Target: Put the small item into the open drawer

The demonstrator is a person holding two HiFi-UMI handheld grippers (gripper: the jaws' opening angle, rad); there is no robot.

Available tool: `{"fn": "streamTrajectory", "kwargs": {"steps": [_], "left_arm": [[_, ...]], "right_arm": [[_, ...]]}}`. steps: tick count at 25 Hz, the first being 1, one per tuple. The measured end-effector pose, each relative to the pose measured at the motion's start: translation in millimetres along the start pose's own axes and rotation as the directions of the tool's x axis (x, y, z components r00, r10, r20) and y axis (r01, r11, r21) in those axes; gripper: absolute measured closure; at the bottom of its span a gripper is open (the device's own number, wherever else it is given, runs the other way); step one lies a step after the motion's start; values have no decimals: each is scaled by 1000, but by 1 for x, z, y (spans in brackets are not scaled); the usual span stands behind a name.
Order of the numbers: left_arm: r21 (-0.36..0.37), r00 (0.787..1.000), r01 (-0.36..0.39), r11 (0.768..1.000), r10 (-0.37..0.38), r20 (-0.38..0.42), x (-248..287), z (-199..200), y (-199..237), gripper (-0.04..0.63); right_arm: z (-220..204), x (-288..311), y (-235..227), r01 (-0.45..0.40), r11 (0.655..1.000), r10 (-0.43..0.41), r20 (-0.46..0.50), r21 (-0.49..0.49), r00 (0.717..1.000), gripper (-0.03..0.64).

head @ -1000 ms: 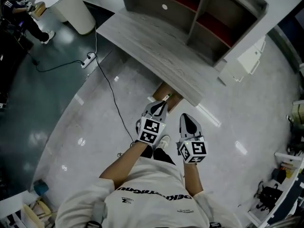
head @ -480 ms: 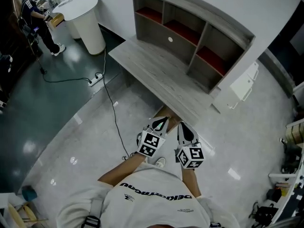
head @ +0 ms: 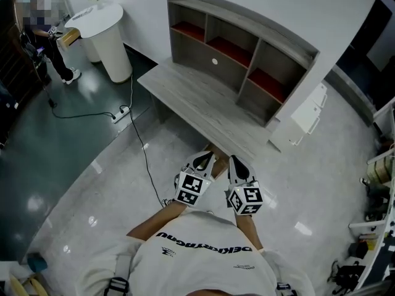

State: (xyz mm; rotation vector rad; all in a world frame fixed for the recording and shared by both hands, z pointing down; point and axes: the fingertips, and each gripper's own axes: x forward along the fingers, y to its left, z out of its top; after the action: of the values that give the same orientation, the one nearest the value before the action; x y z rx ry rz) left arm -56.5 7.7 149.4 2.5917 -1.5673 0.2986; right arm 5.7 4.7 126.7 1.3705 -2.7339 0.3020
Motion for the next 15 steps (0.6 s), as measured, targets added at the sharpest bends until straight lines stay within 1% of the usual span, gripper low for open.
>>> {"fn": "streamTrajectory", "kwargs": {"steps": [4, 10, 15], "left_arm": [[8, 1000, -1, 1000, 1, 20, 0, 7, 4, 580], [7, 999, -9, 1000, 9, 40, 2, 13, 14, 580], [15, 998, -9, 1000, 8, 55, 5, 13, 12, 580]], "right_arm": [[5, 5, 2, -4, 1000, 4, 10, -18, 1000, 588], [7, 12, -3, 12, 1000, -12, 10, -27, 1000, 588], [6, 16, -8, 20, 999, -20, 10, -42, 1000, 588]]}}
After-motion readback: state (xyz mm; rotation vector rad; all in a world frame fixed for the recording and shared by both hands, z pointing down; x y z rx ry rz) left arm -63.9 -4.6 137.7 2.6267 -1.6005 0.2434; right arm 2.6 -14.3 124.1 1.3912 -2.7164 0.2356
